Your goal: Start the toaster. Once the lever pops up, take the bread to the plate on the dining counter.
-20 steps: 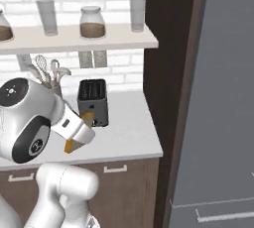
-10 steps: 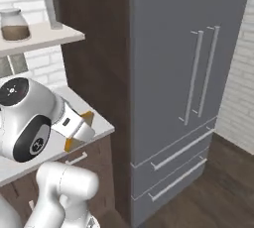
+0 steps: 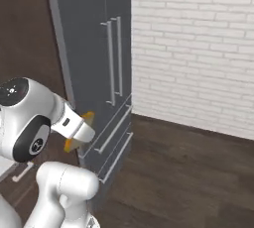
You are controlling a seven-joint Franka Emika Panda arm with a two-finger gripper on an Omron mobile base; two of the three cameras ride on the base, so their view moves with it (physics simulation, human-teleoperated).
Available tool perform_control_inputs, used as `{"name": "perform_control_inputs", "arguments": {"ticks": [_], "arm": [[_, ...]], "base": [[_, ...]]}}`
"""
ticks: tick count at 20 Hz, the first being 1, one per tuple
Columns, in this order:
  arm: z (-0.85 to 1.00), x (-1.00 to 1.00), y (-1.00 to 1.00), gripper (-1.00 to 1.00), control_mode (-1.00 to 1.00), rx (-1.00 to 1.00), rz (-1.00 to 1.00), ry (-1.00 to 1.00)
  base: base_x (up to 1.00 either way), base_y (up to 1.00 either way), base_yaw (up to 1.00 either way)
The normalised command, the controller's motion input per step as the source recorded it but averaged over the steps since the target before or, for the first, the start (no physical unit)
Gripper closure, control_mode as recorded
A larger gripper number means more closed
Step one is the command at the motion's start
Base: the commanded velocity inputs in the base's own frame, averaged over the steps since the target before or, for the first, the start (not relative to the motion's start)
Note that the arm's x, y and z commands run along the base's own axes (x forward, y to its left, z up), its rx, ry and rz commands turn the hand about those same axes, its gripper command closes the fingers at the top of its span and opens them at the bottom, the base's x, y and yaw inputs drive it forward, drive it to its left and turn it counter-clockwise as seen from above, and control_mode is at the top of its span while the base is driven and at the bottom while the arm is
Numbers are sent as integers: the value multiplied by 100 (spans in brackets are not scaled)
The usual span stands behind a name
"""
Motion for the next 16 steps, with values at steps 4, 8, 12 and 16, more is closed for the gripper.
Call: {"name": "perform_control_inputs", "arguments": {"ticks": [4, 8, 12, 16], "arm": [[0, 0, 0, 100, 100, 0, 0, 0], [0, 0, 0, 100, 100, 0, 0, 0], [0, 0, 0, 100, 100, 0, 0, 0], [0, 0, 0, 100, 100, 0, 0, 0]], "base": [[0, -40, -69], [0, -63, -59], [7, -77, -52], [53, -31, -33]]}}
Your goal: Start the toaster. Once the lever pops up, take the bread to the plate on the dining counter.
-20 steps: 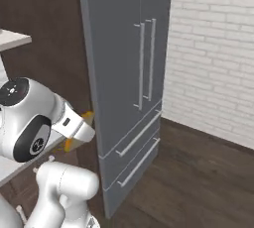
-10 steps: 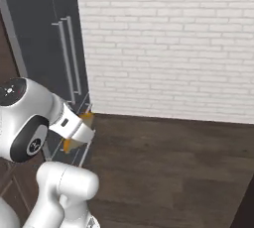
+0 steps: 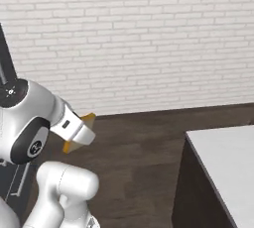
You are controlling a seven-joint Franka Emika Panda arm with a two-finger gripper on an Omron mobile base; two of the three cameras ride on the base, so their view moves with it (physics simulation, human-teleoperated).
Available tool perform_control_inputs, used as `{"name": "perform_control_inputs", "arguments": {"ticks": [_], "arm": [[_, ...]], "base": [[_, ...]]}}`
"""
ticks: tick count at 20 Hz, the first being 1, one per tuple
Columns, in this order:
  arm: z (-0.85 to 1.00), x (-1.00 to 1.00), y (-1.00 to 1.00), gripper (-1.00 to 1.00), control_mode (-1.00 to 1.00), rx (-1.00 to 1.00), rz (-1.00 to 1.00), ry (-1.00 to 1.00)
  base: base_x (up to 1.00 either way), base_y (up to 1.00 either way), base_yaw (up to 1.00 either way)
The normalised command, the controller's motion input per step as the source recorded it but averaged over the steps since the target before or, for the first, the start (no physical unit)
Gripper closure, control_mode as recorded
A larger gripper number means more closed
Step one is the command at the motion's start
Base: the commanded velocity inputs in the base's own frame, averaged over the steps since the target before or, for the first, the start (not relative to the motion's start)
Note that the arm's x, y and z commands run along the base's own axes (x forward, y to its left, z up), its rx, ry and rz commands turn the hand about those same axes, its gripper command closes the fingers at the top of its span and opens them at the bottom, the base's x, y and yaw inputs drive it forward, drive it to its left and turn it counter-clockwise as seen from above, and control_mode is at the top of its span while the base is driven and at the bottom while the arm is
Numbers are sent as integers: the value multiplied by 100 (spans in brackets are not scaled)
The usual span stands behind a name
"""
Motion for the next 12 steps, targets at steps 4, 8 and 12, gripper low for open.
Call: {"name": "perform_control_inputs", "arguments": {"ticks": [4, 8, 12], "arm": [[0, 0, 0, 100, 100, 0, 0, 0], [0, 0, 0, 100, 100, 0, 0, 0], [0, 0, 0, 100, 100, 0, 0, 0]], "base": [[89, 6, -20], [100, 9, -13], [95, -3, -19]]}}
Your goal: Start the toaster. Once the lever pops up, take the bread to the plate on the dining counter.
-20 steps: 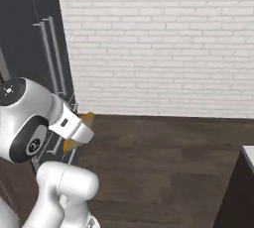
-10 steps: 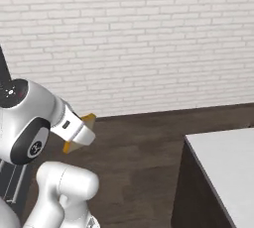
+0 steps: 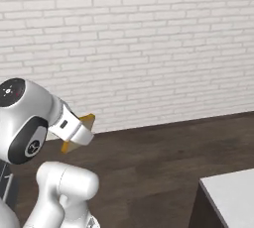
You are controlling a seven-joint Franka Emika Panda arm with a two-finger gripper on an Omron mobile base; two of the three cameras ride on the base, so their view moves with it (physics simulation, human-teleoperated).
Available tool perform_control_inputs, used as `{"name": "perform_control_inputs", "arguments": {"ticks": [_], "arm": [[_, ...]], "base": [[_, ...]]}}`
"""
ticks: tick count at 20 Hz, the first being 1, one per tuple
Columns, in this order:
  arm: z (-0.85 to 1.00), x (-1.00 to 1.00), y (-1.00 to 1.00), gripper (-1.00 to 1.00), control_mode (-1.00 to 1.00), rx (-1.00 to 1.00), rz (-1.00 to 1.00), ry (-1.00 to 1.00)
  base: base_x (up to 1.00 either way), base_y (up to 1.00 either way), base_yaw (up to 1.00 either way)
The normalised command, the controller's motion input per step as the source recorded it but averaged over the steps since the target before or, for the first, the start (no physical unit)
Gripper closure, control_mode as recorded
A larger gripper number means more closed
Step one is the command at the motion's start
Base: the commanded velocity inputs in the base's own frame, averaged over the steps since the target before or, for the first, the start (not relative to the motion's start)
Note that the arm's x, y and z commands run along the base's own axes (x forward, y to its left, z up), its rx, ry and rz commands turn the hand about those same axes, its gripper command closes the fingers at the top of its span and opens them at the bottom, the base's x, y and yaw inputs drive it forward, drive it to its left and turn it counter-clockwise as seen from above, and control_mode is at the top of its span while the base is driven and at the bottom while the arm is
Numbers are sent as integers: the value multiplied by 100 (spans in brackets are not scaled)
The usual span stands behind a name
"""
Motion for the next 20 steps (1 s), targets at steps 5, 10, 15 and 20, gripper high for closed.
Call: {"name": "perform_control_inputs", "arguments": {"ticks": [5, 10, 15, 20], "arm": [[0, 0, 0, 100, 100, 0, 0, 0], [0, 0, 0, 100, 100, 0, 0, 0], [0, 0, 0, 100, 100, 0, 0, 0], [0, 0, 0, 100, 100, 0, 0, 0]], "base": [[72, -26, -35], [61, -18, -47], [48, -1, -49], [32, -10, -51]]}}
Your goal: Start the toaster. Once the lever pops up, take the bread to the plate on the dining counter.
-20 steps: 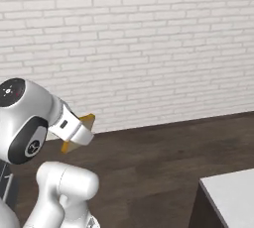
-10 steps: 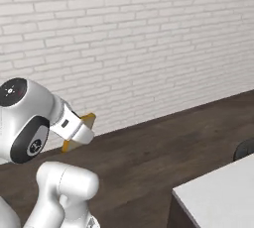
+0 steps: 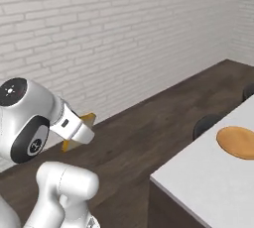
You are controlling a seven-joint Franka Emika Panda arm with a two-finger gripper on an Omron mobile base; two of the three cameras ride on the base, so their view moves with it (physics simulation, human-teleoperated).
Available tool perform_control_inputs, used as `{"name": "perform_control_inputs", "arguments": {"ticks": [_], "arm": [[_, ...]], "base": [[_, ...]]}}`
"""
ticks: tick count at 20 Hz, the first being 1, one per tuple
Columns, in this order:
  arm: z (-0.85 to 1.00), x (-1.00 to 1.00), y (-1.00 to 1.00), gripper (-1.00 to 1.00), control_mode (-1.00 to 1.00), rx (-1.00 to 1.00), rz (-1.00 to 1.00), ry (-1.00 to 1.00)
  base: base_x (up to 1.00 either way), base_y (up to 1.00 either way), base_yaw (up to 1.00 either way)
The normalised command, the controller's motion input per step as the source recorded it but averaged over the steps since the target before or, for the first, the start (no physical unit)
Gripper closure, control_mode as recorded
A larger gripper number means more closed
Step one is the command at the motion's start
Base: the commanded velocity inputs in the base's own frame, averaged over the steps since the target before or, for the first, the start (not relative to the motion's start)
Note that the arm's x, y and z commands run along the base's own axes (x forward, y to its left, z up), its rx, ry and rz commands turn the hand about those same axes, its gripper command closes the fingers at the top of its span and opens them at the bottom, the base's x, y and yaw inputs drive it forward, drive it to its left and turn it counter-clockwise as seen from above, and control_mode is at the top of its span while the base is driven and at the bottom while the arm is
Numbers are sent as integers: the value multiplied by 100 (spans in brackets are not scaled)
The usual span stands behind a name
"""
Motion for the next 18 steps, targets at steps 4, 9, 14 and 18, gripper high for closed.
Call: {"name": "perform_control_inputs", "arguments": {"ticks": [4, 9, 14, 18], "arm": [[0, 0, 0, 100, 100, 0, 0, 0], [0, 20, -22, 100, -100, 3, -33, -16], [0, 32, -58, 100, -100, 8, -43, -23], [12, 29, -81, 100, -100, 20, -20, -8]], "base": [[23, -29, -57], [11, -14, -23], [0, 0, 0], [0, 0, 0]]}}
